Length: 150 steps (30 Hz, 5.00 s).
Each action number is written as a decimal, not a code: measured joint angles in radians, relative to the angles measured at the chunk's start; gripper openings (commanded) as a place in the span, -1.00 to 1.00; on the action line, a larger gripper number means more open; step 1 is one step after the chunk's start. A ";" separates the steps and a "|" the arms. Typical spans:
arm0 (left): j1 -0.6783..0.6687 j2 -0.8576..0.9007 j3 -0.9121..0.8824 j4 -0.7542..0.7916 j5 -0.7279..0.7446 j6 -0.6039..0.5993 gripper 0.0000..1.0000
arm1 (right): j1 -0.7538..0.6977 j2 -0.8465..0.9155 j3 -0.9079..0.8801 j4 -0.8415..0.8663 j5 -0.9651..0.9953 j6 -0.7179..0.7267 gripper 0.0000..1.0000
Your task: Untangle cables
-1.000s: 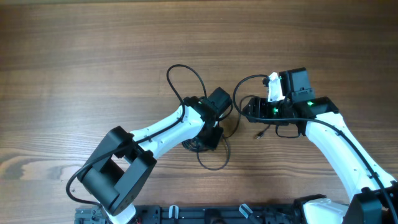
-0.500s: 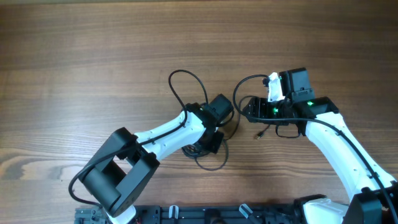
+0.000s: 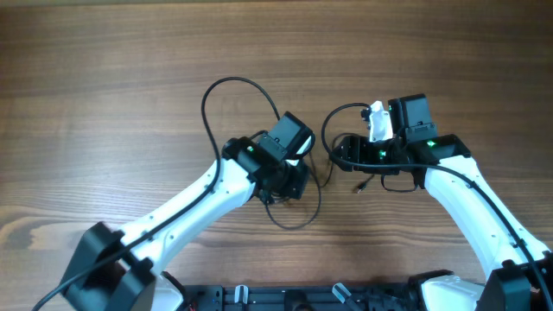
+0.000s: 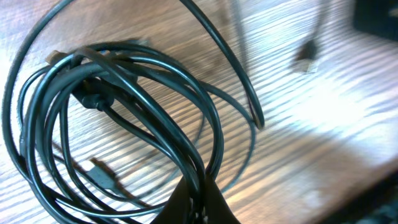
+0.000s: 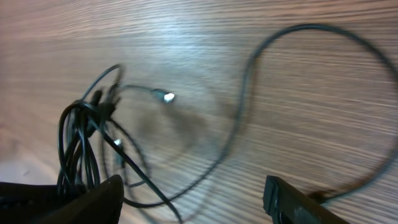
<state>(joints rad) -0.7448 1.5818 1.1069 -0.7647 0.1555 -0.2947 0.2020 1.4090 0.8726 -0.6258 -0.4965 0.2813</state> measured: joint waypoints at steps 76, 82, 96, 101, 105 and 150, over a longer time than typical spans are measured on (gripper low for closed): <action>0.249 -0.195 0.003 0.048 0.255 0.034 -0.92 | 0.000 0.000 0.000 -0.085 0.095 0.134 -0.91; 0.367 -0.202 0.003 0.000 0.266 0.035 -0.92 | 0.006 0.000 0.000 -0.112 0.193 0.198 -0.69; 0.552 -0.203 0.003 -0.027 0.267 0.078 -0.92 | 0.004 0.000 0.000 -0.119 0.296 0.243 -0.39; 0.584 -0.212 0.003 0.116 0.455 0.085 -0.92 | 0.004 0.000 0.000 -0.120 0.296 0.243 -0.39; 0.616 -0.261 0.004 0.312 0.655 0.056 -0.92 | 0.004 0.000 0.000 -0.120 0.298 0.242 -0.33; 0.652 -0.285 0.013 0.280 0.557 -0.383 -0.92 | 0.053 0.000 0.000 0.081 0.037 -0.014 0.40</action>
<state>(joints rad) -0.0925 1.2964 1.1198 -0.4850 0.7120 -0.6781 0.2546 1.4094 0.8722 -0.5446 -0.4595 0.2672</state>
